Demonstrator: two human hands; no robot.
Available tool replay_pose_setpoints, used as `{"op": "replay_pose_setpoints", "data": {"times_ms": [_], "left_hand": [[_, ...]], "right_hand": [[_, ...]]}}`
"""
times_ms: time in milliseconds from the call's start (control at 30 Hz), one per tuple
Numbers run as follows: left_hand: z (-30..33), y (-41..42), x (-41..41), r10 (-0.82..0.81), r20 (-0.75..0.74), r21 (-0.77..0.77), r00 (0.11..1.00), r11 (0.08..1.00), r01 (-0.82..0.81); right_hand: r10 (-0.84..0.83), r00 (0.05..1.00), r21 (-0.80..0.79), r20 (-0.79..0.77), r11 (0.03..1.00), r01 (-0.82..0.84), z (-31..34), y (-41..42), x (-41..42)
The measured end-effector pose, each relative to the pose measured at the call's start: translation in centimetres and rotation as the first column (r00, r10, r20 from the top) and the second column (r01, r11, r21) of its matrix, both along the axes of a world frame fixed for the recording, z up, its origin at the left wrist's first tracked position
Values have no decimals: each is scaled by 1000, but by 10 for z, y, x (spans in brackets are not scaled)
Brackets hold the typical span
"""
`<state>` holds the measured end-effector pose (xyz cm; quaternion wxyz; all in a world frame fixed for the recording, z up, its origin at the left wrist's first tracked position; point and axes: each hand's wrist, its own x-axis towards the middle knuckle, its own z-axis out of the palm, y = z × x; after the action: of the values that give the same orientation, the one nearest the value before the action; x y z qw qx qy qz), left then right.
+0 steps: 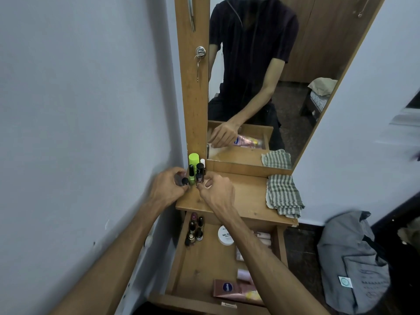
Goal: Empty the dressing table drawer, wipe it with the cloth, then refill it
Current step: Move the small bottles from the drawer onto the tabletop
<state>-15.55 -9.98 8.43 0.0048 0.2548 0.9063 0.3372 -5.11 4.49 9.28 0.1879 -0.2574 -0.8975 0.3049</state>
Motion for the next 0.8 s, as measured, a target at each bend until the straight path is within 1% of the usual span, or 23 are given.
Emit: {"op": "replay_pose_setpoints", "data": {"times_ms": [100,267,333,400,467,567,700,800], "left_hand": [[-2,-8,17,31,-27,52,999,998,-30],[-13,-22,58,70,-30,156,997,986,-64],[-22,-28,78,56,-48,154,997,987,-48],[-32,-34,95,14,-67,138,998,990,-5],[-42,-39,110,-28,-70,72,997,997,33],[-58,-47,123,-123,-62,-99,990,988,116],[-72,-54,129,-199,-52,-288,979,941,177],[-76,-56,128,-197,-59,-350,979,922,164]], "right_hand": [[13,998,-5,-60,1000,-13,-4,-7,19],[120,984,-4,-128,993,-121,-23,-24,58],[134,986,-3,-95,991,-135,-33,-30,72],[133,991,10,-16,991,-133,-44,-36,83],[130,989,21,75,991,-131,-54,-39,91],[151,975,6,162,988,-154,-67,-44,97],[159,971,-26,179,987,-157,-76,-47,101],[161,973,-20,167,987,-160,-78,-48,100]]}}
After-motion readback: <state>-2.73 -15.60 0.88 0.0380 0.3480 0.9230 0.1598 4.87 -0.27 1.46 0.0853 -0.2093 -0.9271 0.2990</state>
